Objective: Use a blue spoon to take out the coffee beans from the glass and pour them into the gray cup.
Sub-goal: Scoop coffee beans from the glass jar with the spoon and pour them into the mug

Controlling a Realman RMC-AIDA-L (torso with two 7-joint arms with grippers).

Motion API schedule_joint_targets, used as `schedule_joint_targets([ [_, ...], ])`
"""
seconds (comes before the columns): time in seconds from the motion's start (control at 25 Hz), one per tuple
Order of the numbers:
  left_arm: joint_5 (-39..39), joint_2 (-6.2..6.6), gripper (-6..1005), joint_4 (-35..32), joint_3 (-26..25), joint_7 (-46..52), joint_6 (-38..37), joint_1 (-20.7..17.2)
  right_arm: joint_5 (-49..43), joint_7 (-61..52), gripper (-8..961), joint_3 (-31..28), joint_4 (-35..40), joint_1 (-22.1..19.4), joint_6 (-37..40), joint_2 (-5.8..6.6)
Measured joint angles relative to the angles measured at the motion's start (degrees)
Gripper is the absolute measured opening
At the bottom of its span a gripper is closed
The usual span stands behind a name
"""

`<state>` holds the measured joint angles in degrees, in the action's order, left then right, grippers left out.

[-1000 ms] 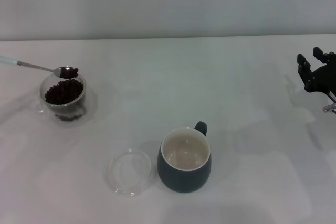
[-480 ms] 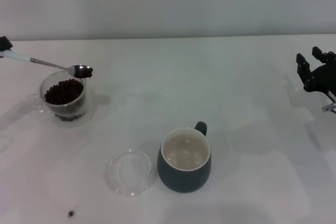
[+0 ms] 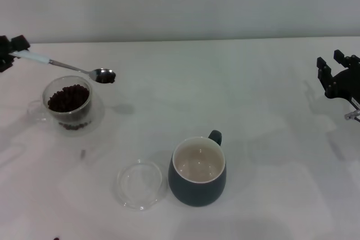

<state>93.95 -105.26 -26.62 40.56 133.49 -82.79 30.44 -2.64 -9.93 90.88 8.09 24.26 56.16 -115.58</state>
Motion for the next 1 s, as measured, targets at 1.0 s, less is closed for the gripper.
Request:
schedule_joint_targets([
  [1.0, 0.6, -3.34, 135, 2.9, 6.1, 5.8, 0.4, 7.2, 0.0, -0.2, 387, 0.0, 0.2, 0.1, 0.5, -0.17],
])
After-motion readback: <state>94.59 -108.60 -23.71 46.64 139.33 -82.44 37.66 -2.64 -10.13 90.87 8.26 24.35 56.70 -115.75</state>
